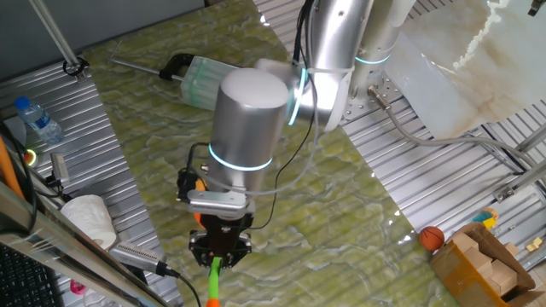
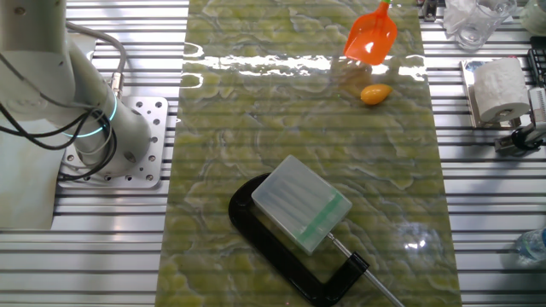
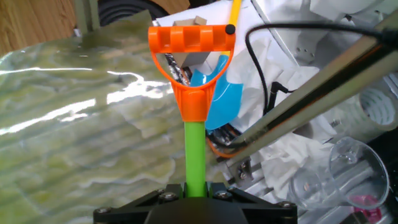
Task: Use a shovel to scoop up an object
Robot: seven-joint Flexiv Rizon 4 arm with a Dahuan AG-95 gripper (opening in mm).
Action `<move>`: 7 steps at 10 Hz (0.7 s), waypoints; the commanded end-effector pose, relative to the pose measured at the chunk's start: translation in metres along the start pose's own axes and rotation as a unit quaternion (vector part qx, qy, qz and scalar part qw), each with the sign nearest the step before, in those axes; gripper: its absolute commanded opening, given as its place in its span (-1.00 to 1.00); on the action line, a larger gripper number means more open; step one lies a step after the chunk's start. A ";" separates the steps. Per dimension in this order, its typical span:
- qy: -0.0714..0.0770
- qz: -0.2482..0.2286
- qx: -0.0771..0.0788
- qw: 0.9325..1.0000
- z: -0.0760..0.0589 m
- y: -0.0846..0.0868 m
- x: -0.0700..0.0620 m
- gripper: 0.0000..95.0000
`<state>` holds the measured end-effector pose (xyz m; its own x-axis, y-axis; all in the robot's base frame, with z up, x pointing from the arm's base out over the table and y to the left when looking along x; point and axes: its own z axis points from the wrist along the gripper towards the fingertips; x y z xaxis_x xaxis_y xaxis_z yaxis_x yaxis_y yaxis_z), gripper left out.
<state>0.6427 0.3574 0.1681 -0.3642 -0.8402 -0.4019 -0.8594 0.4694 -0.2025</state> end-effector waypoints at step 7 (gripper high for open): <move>-0.019 -0.092 0.002 0.996 0.030 -0.012 -0.003 -1.00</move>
<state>0.6651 0.3618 0.1453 -0.1945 -0.8993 -0.3917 -0.9053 0.3183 -0.2812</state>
